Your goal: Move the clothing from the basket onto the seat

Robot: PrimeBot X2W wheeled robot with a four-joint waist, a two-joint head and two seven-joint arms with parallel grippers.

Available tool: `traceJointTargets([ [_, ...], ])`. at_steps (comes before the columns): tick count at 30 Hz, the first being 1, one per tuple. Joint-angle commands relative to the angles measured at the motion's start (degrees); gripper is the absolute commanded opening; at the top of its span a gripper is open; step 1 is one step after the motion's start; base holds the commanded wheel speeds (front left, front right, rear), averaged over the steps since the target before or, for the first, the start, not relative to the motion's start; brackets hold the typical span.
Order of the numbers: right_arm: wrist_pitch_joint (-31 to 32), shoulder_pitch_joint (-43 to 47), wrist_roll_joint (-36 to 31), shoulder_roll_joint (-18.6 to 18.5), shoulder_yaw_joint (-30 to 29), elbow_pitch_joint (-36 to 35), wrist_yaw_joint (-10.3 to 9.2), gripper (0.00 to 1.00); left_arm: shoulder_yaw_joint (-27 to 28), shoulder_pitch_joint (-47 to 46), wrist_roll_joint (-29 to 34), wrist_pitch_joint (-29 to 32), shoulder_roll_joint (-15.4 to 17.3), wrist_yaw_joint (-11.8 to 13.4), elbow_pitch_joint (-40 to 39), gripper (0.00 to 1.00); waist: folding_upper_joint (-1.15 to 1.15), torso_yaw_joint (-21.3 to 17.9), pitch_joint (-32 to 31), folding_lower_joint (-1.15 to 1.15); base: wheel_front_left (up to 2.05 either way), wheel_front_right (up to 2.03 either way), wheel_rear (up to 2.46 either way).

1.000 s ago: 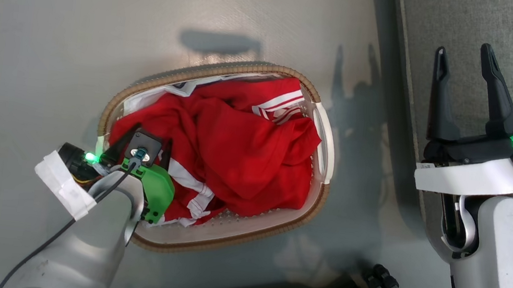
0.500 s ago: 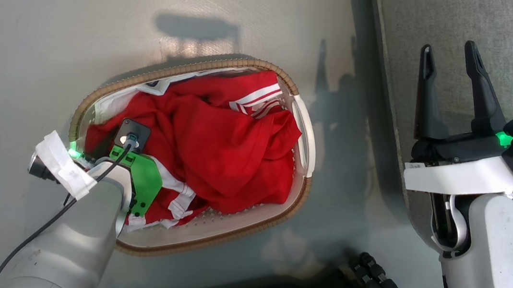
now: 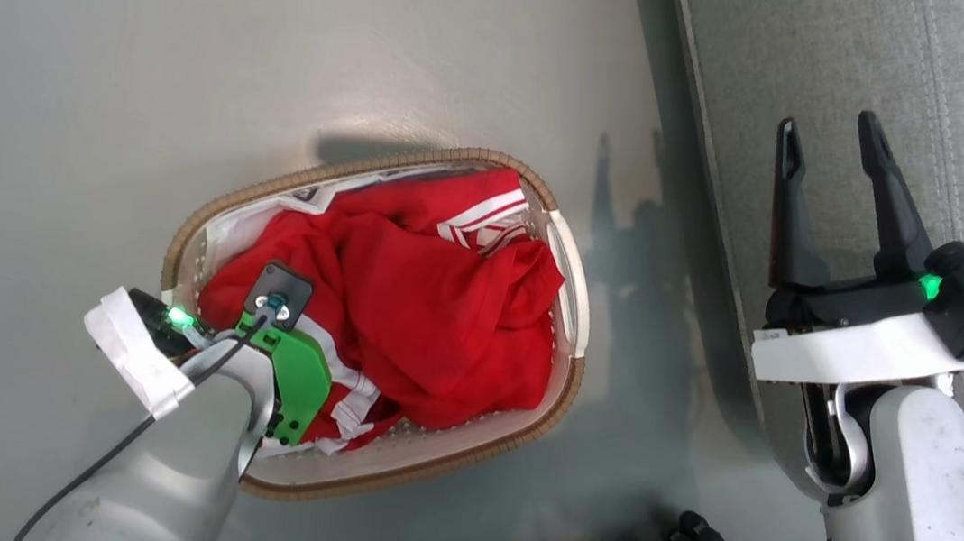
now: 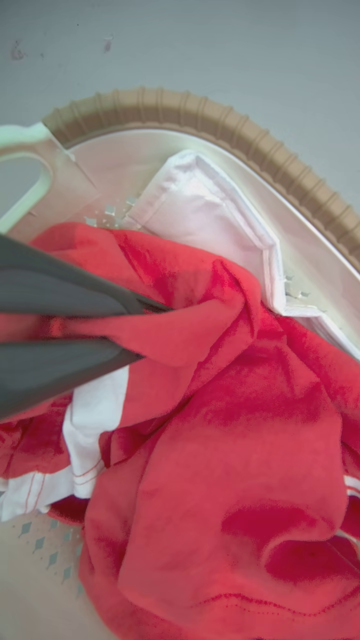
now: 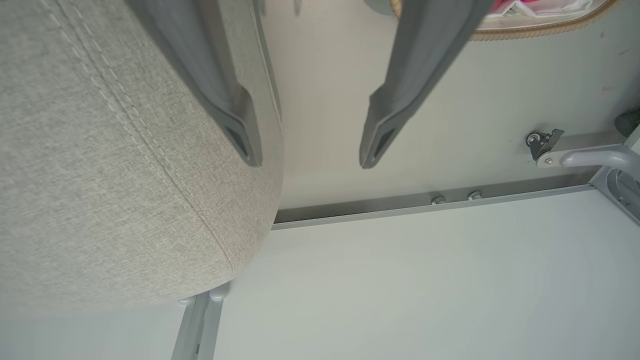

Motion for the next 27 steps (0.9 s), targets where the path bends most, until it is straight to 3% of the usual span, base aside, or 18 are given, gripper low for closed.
traceJointTargets([
  [1,-0.28,1.06,-0.35,-0.21,0.03,0.37,-0.04,1.00,-0.19,1.18,-0.31,-0.57,0.11,-0.27,-0.50,0.00,0.00,1.13,-3.12,0.00,0.00,0.00,0.00],
  [9,-0.28,4.65,-2.36,-0.21,-0.29,1.83,-0.04,1.00,-1.51,5.08,-2.00,-2.29,-0.24,-1.56,-5.39,0.00,0.00,2.93,-11.56,0.00,0.00,0.00,0.00],
  [19,-0.28,10.18,-5.21,-0.23,-1.46,3.34,-0.04,1.00,-2.66,10.46,-3.14,-2.41,-0.26,-2.97,-18.43,0.00,0.00,5.94,-24.09,0.00,0.00,0.00,0.00],
  [27,-0.28,14.63,-6.64,-0.23,-1.41,4.48,-0.04,1.00,-3.99,11.47,-2.03,-2.41,2.14,-4.36,-27.07,0.00,0.00,7.42,-33.36,0.00,0.00,0.00,0.00],
])
